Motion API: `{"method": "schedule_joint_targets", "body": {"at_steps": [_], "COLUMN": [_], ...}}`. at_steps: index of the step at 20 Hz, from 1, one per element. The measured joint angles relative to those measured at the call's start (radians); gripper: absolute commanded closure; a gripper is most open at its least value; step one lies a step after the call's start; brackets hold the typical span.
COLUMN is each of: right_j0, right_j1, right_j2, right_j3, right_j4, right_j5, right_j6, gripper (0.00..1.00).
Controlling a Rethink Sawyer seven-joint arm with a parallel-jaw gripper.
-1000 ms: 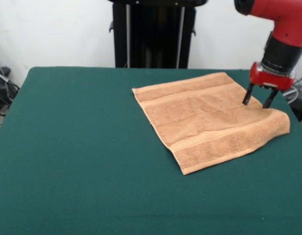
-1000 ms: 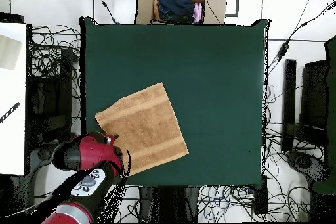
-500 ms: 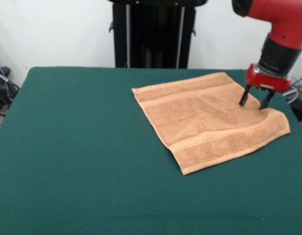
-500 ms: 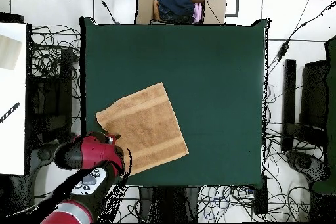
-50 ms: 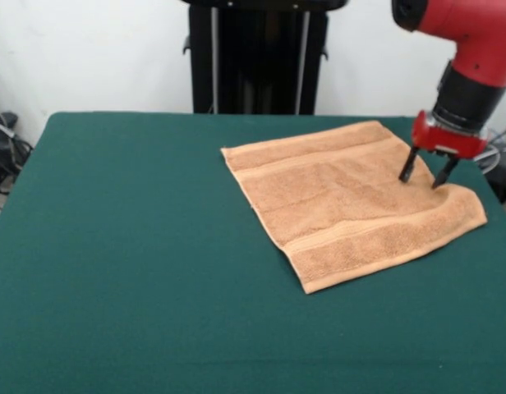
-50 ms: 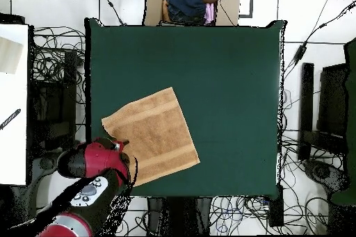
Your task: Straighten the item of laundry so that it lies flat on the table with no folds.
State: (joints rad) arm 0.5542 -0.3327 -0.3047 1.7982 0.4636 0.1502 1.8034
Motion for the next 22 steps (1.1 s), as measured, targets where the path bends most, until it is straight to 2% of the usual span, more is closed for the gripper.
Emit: {"method": "schedule_joint_targets", "body": {"at_steps": [7,22], "right_j0": [0.069,0.073], "right_j1": [0.031,0.014], "right_j2": [-0.068,-0.090], "right_j3": [-0.035,-0.035], "right_j4": [0.016,0.019], "right_j5": [0.041,0.115], "right_j6": [0.000,0.000], "gripper": [0.00,0.00]}}
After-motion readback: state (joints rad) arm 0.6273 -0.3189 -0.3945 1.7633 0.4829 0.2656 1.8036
